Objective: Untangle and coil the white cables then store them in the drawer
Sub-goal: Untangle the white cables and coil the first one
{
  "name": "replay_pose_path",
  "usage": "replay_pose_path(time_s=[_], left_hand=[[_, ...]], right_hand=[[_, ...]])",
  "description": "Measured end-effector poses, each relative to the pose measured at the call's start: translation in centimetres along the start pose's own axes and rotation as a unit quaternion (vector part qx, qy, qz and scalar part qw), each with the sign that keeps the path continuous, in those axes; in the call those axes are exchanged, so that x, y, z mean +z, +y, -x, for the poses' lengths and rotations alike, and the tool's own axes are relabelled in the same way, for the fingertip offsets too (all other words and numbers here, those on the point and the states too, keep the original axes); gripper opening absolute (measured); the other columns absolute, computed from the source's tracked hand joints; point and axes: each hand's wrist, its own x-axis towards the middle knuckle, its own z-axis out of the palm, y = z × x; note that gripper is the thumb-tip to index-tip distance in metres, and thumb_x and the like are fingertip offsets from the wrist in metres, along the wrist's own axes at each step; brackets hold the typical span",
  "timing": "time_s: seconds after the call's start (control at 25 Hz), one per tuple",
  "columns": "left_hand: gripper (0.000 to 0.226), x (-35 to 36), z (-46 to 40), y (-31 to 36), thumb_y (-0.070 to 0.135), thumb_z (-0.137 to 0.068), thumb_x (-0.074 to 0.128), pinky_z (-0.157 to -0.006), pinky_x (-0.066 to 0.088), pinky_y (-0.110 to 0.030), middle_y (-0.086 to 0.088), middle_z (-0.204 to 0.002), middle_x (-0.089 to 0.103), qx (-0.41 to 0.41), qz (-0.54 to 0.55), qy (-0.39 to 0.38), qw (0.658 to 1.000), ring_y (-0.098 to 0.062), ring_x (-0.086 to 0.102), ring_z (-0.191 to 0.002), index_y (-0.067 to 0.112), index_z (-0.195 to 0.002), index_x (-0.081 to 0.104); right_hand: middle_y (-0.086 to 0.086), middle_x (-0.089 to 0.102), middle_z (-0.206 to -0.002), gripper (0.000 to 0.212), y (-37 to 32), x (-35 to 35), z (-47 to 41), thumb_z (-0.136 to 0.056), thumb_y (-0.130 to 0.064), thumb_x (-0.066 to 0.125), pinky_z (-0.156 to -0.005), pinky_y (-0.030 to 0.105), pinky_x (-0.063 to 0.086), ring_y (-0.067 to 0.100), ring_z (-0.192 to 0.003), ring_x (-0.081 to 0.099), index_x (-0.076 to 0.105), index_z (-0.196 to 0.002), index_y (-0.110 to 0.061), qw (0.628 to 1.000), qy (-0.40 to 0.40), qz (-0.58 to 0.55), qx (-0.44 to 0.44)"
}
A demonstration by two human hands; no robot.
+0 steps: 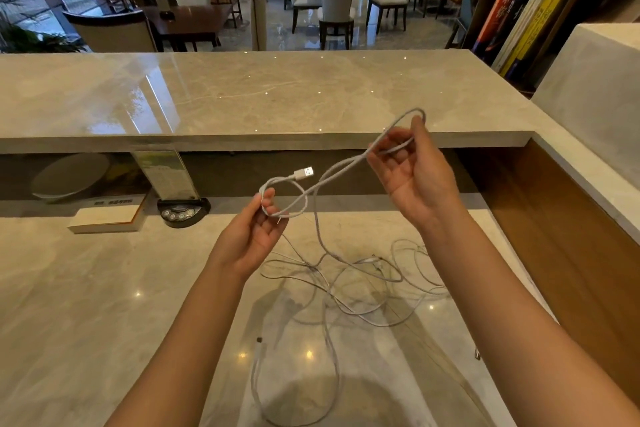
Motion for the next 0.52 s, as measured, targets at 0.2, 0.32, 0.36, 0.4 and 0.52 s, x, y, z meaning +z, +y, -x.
replay_pose_path(time_s=[0.2, 0.32, 0.36, 0.4, 0.52], left_hand=[[0.023, 4.1, 0.1, 0.7, 0.018, -0.097, 0.042, -0.072, 0.059, -0.025, 0.001, -0.057, 0.058, 0.022, 0.015, -0.052, 0.998, -0.005, 0.059, -0.052, 0.008, -0.092, 0.062], [0.024, 4.9, 0.5, 0.3, 0.018, -0.097, 0.041, -0.063, 0.059, -0.026, 0.001, -0.056, 0.060, 0.013, -0.011, -0.064, 0.998, -0.006, 0.060, -0.052, 0.008, -0.091, 0.061], [0.024, 4.8, 0.6, 0.1, 0.018, -0.097, 0.041, -0.065, 0.059, -0.027, 0.001, -0.056, 0.060, 0.009, -0.020, -0.061, 0.998, -0.006, 0.061, -0.051, 0.008, -0.090, 0.061], [0.024, 4.7, 0.6, -0.2, 0.018, -0.097, 0.040, -0.066, 0.059, -0.027, 0.001, -0.056, 0.060, 0.003, -0.026, -0.059, 0.998, -0.006, 0.061, -0.051, 0.007, -0.090, 0.061], [0.024, 3.7, 0.6, -0.7, 0.018, -0.096, 0.041, -0.066, 0.059, -0.027, 0.001, -0.057, 0.060, -0.016, -0.026, -0.053, 0.998, -0.007, 0.060, -0.051, 0.006, -0.092, 0.061]], right_hand=[[0.002, 0.059, -0.057, 0.049, -2.2, 2.1, -1.3, -0.099, -0.038, 0.032, -0.059, 0.025, 0.054, 0.014, -0.060, 0.061, 0.059, -0.067, -0.012, 0.992, -0.094, -0.019, -0.081], [0.001, 0.058, -0.056, 0.050, -2.1, 1.1, -1.4, -0.097, -0.041, 0.034, -0.058, 0.023, 0.053, 0.014, -0.060, 0.060, 0.059, -0.063, -0.013, 0.990, -0.093, -0.087, -0.055], [0.001, 0.057, -0.056, 0.050, -1.9, 0.5, -1.3, -0.097, -0.041, 0.034, -0.057, 0.023, 0.053, 0.014, -0.059, 0.060, 0.058, -0.063, -0.013, 0.990, -0.084, -0.106, -0.043], [0.002, 0.057, -0.056, 0.050, -1.6, -0.2, -1.2, -0.097, -0.041, 0.035, -0.057, 0.023, 0.053, 0.015, -0.059, 0.061, 0.058, -0.064, -0.012, 0.991, -0.072, -0.106, -0.034], [0.003, 0.058, -0.057, 0.051, -0.9, -2.1, -1.0, -0.097, -0.040, 0.033, -0.058, 0.023, 0.054, 0.016, -0.059, 0.062, 0.059, -0.063, -0.012, 0.997, -0.039, -0.054, -0.026]])
